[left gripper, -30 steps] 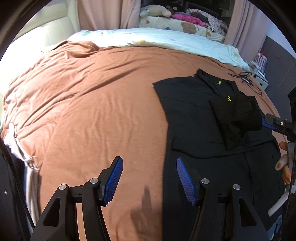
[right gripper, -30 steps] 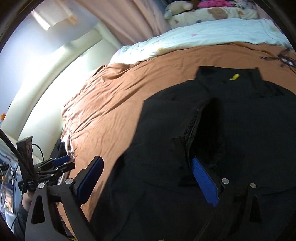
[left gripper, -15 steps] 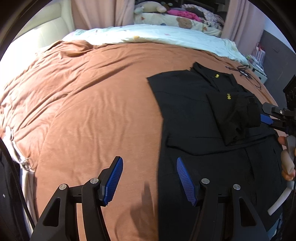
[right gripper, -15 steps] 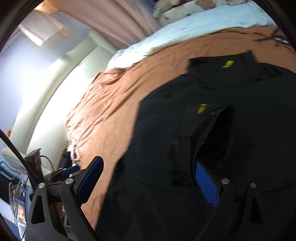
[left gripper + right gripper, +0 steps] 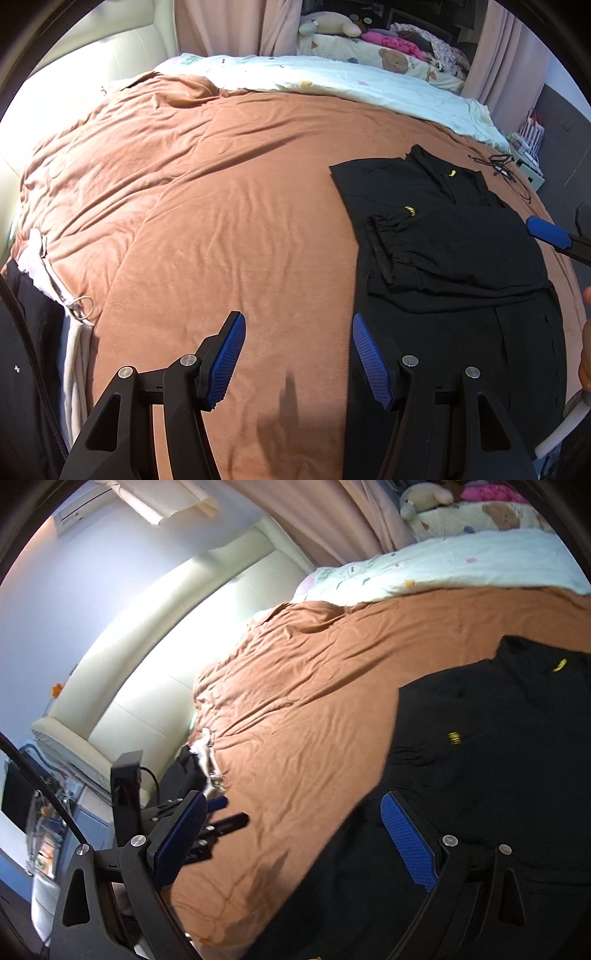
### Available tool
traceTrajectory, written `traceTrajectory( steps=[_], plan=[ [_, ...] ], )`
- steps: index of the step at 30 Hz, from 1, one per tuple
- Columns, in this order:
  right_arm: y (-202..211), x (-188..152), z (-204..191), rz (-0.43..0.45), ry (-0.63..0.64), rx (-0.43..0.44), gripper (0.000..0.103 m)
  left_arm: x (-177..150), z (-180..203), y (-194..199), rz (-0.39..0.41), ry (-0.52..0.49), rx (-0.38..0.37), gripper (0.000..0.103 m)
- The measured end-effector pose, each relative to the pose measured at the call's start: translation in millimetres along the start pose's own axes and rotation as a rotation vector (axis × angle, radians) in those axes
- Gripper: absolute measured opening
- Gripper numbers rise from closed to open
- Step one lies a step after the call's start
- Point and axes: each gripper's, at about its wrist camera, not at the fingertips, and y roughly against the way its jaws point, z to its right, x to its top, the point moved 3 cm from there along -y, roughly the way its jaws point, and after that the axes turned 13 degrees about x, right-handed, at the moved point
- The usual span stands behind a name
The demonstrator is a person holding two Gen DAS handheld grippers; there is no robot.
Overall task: Fold large clothes
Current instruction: 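Open the right gripper and lift it away from the shirt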
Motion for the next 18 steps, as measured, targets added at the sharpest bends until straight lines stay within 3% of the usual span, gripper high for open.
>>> traceTrajectory(
  steps=[11,18],
  plan=[
    [122.0,-62.3,108.2,0.049,-0.074,-0.423,0.095,3.2,64.2,-34.2,-0.021,-0.043,-0.075,0.063],
    [194.7,-107.6,180.3,0.083,-0.198,-0.669,0.095,0.6,100.5,-70.9,-0.041,-0.091,-0.071,0.063]
  ],
)
